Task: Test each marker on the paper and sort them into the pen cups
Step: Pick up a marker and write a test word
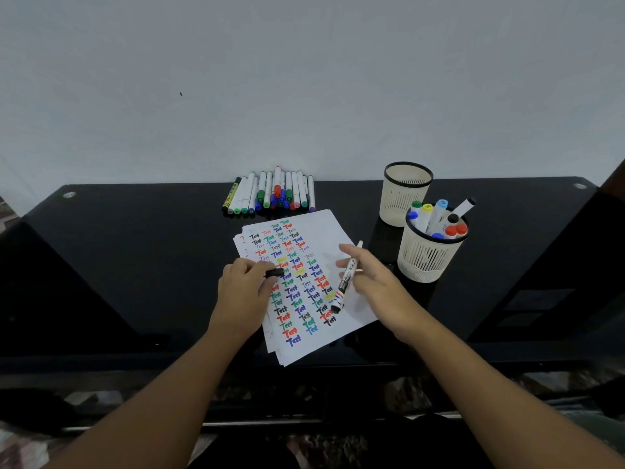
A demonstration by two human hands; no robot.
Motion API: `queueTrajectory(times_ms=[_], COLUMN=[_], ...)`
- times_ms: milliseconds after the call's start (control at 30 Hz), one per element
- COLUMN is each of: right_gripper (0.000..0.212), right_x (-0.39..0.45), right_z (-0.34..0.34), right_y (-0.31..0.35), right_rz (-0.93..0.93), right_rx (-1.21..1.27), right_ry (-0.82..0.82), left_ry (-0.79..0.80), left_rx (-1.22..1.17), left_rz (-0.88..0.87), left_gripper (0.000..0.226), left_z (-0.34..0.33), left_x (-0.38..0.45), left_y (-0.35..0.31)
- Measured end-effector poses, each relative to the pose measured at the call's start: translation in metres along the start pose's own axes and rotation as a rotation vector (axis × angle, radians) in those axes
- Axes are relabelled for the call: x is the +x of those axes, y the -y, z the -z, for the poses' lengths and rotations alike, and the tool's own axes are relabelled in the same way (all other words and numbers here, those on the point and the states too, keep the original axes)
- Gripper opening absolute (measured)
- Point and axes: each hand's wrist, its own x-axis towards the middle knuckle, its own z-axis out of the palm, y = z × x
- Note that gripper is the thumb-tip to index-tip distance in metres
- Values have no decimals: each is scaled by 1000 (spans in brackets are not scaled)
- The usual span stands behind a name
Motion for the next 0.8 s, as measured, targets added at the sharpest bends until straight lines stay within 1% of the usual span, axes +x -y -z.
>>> queueTrajectory(times_ms=[67,100,133,167,200,233,267,333,367,400,467,533,800], right_gripper=[35,27,24,27,37,46,48,30,24,22,25,26,27], right_x=[7,12,17,22,25,28,31,36,38,39,41,44,50], right_z=[-6,-7,-8,-9,-9,-8,-8,-8,-8,-7,-9,-11,-14], right_y=[11,16,19,21,23,23,22,22,22,22,22,19,11], right_rz=[40,46,42,33,25,34,59,115,136,154,181,197,212], right_rx=[69,63,46,19,-59,-212,-417,-771,-860,-907,-937,-906,-899], right_ry=[-91,-124,-128,-93,-40,14,54,80,78,76,69,52,53], left_ry=[11,4,-6,-16,-24,-30,-34,-39,-44,-47,-51,-50,-61], left_rx=[-27,-37,-43,-47,-49,-51,-54,-60,-62,-60,-51,-53,-74], left_rz=[-25,-37,-49,-59,-67,-71,-73,-79,-86,-95,-119,-140,-176], left_gripper=[23,23,23,24,26,27,28,29,29,29,29,28,27], left_z=[1,1,2,2,2,2,2,2,2,2,2,3,4], left_x=[0,0,-1,-1,-1,-1,-1,-2,-2,-2,-3,-4,-7], left_y=[0,0,0,0,0,0,0,0,0,-1,-1,1,-3])
